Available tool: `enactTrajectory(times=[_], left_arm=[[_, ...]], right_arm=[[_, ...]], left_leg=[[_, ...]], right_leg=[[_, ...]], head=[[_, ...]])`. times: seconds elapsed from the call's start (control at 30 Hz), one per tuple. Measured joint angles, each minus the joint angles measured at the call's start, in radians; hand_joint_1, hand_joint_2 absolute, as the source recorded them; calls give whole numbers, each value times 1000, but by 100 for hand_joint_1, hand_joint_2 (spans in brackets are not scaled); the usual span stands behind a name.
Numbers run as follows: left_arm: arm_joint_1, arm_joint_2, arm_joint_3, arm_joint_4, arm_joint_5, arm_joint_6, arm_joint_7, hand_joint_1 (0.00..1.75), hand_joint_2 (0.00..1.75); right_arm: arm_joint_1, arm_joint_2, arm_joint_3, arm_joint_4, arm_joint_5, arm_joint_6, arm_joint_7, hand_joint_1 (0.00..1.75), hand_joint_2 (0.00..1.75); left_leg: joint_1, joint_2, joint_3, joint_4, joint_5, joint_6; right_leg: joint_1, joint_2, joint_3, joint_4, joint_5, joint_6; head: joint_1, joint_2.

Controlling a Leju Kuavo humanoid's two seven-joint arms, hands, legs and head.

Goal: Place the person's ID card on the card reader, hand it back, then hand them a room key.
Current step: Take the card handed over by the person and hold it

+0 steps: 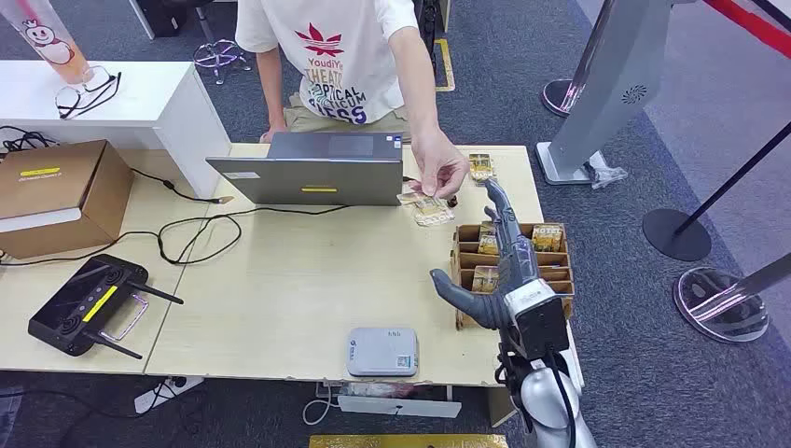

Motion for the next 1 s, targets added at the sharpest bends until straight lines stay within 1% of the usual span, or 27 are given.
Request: enactTrajectory(times=[0.1,0.2,0.33,0.47,0.6,0.7,1.0], left_arm=[[0,0,0,0,-2,0,0,0,0],[0,-1,0,0,-8,0,1,0,0],[-1,-1,0,0,-17,-1,4,0,0],[-5,-2,0,0,-23,-2,11,0,0],[-8,-2,0,0,-27,-3,13,0,0],[-9,-2,0,0,-27,-3,13,0,0],[-11,-2,0,0,-29,-5,10,0,0]], right_arm=[[-12,-3,8,1,81,-52,-9,0,175],[-38,-13,27,8,206,-145,-22,0,175],[-81,-32,59,44,386,-299,-36,0,175],[-128,-49,96,97,507,-410,-28,0,175],[-173,-67,128,153,575,-501,-18,0,175],[-200,-80,150,194,599,-546,-17,0,175],[-248,-106,183,277,596,-602,-20,0,175]], left_leg=[[0,0,0,0,0,0],[0,0,0,0,0,0],[0,0,0,0,0,0],[0,0,0,0,0,0],[0,0,0,0,0,0],[0,0,0,0,0,0],[0,0,0,0,0,0]], right_leg=[[0,0,0,0,0,0],[0,0,0,0,0,0],[0,0,0,0,0,0],[0,0,0,0,0,0],[0,0,0,0,0,0],[0,0,0,0,0,0],[0,0,0,0,0,0]], head=[[0,0],[0,0],[0,0],[0,0],[0,0],[0,0],[0,0]])
